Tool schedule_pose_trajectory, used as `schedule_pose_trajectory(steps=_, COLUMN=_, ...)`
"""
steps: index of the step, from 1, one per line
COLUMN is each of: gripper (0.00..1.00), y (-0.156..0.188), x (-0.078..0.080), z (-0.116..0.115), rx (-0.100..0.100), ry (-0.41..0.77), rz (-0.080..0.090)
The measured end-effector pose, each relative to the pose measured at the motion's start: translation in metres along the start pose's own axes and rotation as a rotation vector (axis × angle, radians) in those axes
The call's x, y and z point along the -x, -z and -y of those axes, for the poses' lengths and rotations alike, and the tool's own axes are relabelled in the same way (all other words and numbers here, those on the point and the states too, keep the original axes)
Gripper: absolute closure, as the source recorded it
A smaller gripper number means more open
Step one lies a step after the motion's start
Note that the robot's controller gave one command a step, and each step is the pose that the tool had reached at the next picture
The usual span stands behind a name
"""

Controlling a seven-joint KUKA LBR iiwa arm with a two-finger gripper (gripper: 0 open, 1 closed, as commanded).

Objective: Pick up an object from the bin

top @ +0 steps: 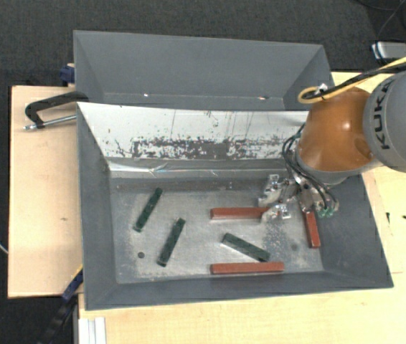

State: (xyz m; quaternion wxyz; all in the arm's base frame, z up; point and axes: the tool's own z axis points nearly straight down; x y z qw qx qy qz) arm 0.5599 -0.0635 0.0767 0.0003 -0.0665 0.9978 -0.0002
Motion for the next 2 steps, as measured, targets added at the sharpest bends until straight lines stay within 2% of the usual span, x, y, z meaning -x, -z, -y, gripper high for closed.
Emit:
schedule_pose_trajectory(steps=1, gripper=1.0, y=0.2043, x=0.0097, z=0.0123, rx=-0.003, ry=0.015, rz=0.013)
schedule_pose_trajectory(steps=2, gripper=1.0, y=0.2048, x=0.0103, z=0.0126, rx=-0.003, ry=0.015, rz=0.015)
